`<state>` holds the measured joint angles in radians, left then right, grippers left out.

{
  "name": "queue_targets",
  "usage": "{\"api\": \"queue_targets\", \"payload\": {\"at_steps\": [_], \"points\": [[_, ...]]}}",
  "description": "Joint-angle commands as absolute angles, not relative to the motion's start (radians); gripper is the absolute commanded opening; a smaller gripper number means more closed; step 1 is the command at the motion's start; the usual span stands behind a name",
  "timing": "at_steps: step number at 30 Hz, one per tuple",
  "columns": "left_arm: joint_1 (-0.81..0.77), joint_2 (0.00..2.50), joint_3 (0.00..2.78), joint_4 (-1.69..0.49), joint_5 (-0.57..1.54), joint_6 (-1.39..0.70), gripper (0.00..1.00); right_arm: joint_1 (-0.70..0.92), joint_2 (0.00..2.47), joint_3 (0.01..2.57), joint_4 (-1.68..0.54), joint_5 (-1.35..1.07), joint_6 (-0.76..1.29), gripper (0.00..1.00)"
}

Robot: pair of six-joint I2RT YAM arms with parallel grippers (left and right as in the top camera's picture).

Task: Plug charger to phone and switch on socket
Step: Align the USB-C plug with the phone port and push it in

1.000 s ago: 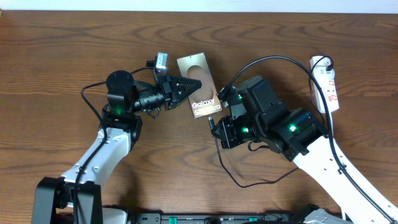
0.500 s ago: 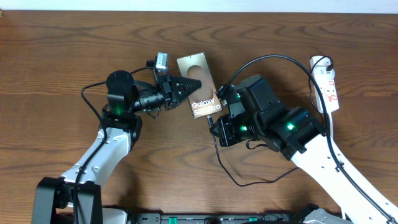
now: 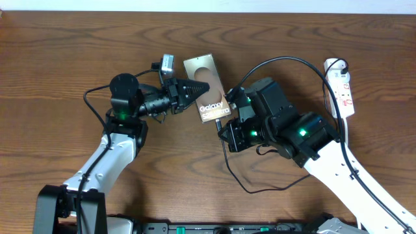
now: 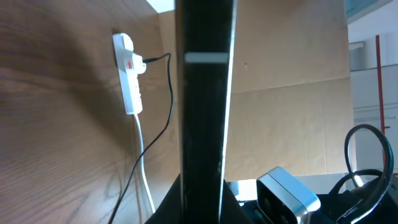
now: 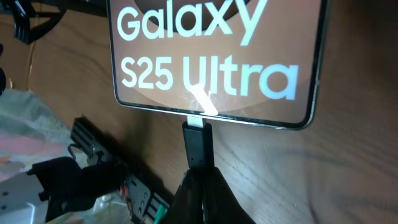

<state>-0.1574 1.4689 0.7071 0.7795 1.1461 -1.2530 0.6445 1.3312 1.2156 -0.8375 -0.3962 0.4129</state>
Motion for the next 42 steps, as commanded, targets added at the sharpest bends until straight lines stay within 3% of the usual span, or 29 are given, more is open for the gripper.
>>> {"api": "queue_targets", "payload": {"at_steps": [1, 17, 20, 26, 29, 35, 37, 42], "points": [[-0.165, 1.457, 0.723, 0.792, 1.217, -1.222, 0.08, 0.641, 1.336, 1.221, -0.781, -0.343, 0.403, 0.01], [-0.165, 1.457, 0.723, 0.792, 1.283, -1.178, 0.07, 0.641, 1.335, 1.221, -0.564, -0.316, 0.395, 0.03], [-0.165, 1.457, 0.723, 0.792, 1.282, -1.177, 0.07, 0.641, 1.335, 1.221, -0.578, -0.317, 0.395, 0.13], [-0.165, 1.457, 0.723, 0.791, 1.227, -1.174, 0.07, 0.643, 1.335, 1.221, -0.712, -0.326, 0.396, 0.49], [-0.165, 1.457, 0.723, 0.791, 1.184, -1.153, 0.07, 0.643, 1.335, 1.221, -0.780, -0.365, 0.396, 0.54], [-0.165, 1.457, 0.723, 0.791, 1.106, -1.137, 0.07, 0.643, 1.335, 1.221, -0.845, -0.447, 0.396, 0.52], [-0.165, 1.457, 0.723, 0.791, 1.081, -1.137, 0.07, 0.643, 1.336, 1.221, -0.855, -0.447, 0.396, 0.40], [-0.165, 1.457, 0.723, 0.791, 1.072, -1.138, 0.07, 0.643, 1.336, 1.221, -0.852, -0.400, 0.397, 0.27]]}}
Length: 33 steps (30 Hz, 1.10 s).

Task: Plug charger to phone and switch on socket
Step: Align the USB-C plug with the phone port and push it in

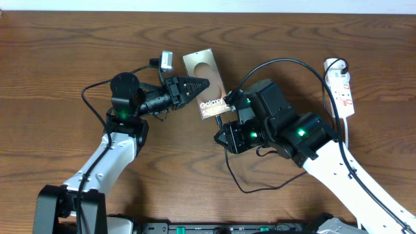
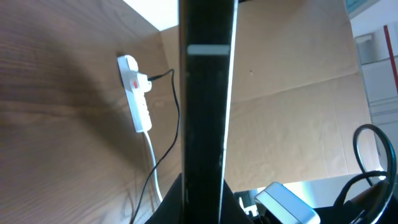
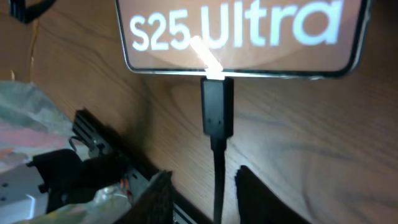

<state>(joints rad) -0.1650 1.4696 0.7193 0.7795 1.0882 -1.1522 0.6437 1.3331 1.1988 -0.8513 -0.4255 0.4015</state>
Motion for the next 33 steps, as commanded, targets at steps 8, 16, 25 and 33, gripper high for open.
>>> {"api": "queue_targets", "payload": {"at_steps": [8, 16, 25, 33], "points": [[-0.165, 1.457, 0.723, 0.791, 1.073, -1.151, 0.07, 0.644, 1.345, 1.221, -0.834, -0.358, 0.412, 0.23], [-0.165, 1.457, 0.723, 0.791, 1.095, -1.164, 0.07, 0.672, 1.396, 1.221, -0.799, -0.356, 0.414, 0.06], [-0.165, 1.457, 0.723, 0.791, 1.198, -1.124, 0.07, 0.667, 1.395, 1.230, -0.649, -0.287, 0.414, 0.01], [-0.210, 1.457, 0.723, 0.792, 1.205, -1.091, 0.07, 0.660, 1.373, 1.243, -0.628, -0.253, 0.415, 0.01]]}}
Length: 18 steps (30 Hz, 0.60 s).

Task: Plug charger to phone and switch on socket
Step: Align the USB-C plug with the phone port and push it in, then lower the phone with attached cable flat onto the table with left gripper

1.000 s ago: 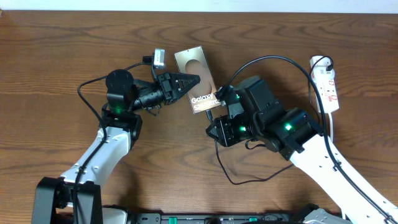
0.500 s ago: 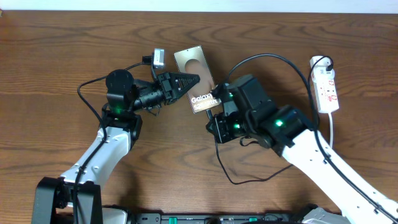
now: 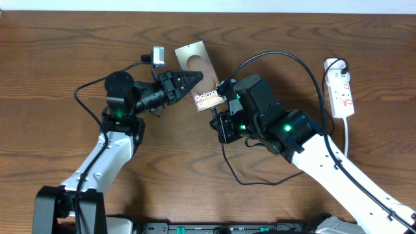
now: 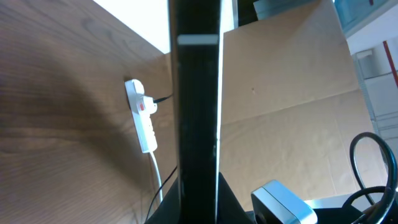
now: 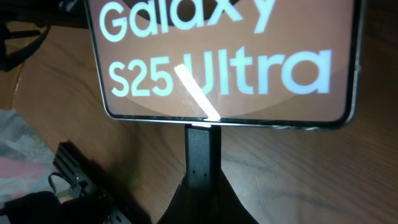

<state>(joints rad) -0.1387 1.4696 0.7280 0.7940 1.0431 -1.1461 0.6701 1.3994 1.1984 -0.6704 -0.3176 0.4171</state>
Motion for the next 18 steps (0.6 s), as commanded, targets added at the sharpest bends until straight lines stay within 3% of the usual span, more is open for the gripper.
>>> {"api": "queue_targets", "payload": {"at_steps": [1, 11, 18], "points": [[-0.216, 1.457, 0.723, 0.792, 1.205, -1.084, 0.07, 0.663, 1.375, 1.243, -0.643, -0.252, 0.415, 0.01], [-0.229, 1.457, 0.723, 0.789, 1.220, -1.074, 0.07, 0.661, 1.369, 1.243, -0.607, -0.239, 0.415, 0.01], [-0.229, 1.459, 0.723, 0.771, 1.186, -1.061, 0.07, 0.662, 1.367, 1.243, -0.785, -0.254, 0.414, 0.18]]}}
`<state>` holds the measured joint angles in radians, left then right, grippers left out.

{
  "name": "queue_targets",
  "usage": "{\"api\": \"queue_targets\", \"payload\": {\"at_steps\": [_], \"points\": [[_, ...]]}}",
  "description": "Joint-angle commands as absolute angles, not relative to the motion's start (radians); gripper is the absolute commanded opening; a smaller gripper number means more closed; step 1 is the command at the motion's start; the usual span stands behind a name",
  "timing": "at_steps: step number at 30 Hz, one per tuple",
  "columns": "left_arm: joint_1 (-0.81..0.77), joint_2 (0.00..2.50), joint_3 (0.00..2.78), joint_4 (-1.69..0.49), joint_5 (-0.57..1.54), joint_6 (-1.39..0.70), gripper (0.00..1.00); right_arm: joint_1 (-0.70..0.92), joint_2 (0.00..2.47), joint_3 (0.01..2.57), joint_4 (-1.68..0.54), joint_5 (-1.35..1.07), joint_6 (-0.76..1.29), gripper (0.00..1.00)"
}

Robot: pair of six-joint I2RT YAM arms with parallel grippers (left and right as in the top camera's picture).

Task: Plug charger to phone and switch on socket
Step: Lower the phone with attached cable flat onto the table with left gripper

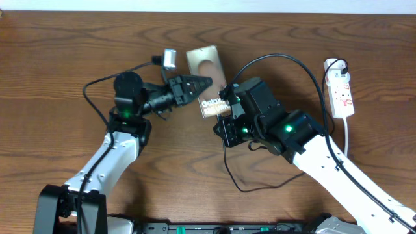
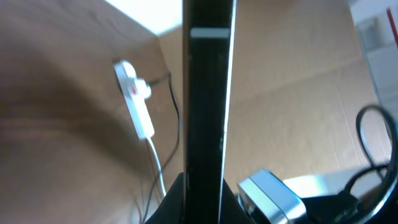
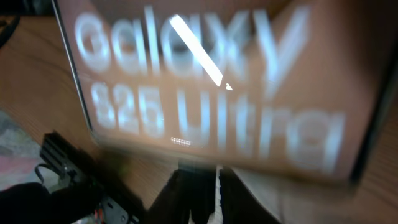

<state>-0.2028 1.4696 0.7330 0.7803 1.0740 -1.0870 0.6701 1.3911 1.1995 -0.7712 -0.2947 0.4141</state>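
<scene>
The phone (image 1: 207,67) is held off the table, edge-on in the left wrist view (image 2: 208,93), with my left gripper (image 1: 197,87) (image 2: 208,190) shut on it. Its "Galaxy S25 Ultra" screen (image 3: 211,93) fills the blurred right wrist view. My right gripper (image 1: 223,112) (image 3: 216,180) is at the phone's lower edge, its fingers nearly together on the dark charger plug (image 3: 196,167). The black cable (image 1: 279,59) runs to the white power strip (image 1: 340,88) (image 2: 134,99) at the right.
A loop of cable (image 1: 257,188) lies on the wooden table (image 1: 58,78) below the right arm. The power strip's white lead (image 1: 346,133) trails toward the front right. A brown cardboard wall (image 2: 292,93) stands behind the table.
Both grippers and the phone have shifted a little right and toward the front. The right wrist camera is closer to the screen, and its view is now blurred.
My left gripper held the phone at every moment. First my right gripper was shut on the plug at the phone's bottom edge. Then it stood open and back, with the plug in the phone. Later it was shut on the plug again, and it is still there now.
</scene>
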Motion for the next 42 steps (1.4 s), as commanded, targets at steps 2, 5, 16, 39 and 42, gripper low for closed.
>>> {"api": "queue_targets", "payload": {"at_steps": [2, 5, 16, 39, 42], "points": [[-0.229, 1.459, 0.723, 0.734, 1.158, -1.049, 0.07, 0.662, 1.361, 1.243, -0.807, -0.257, 0.414, 0.21], [-0.229, 1.459, 0.723, 0.670, 1.110, -1.042, 0.07, 0.660, 1.340, 1.243, -0.828, -0.278, 0.414, 0.25], [-0.273, 1.464, 0.730, 0.521, 0.972, -0.963, 0.07, 0.653, 1.098, 1.243, -0.981, -0.231, 0.358, 0.58], [-0.350, 1.781, 0.807, 0.210, 0.926, -0.501, 0.07, 0.653, 0.930, 1.243, -1.037, 0.009, 0.371, 0.76], [-0.350, 1.794, 0.807, 0.207, 0.892, -0.500, 0.07, 0.653, 0.944, 1.243, -1.042, 0.009, 0.370, 0.76]]}}
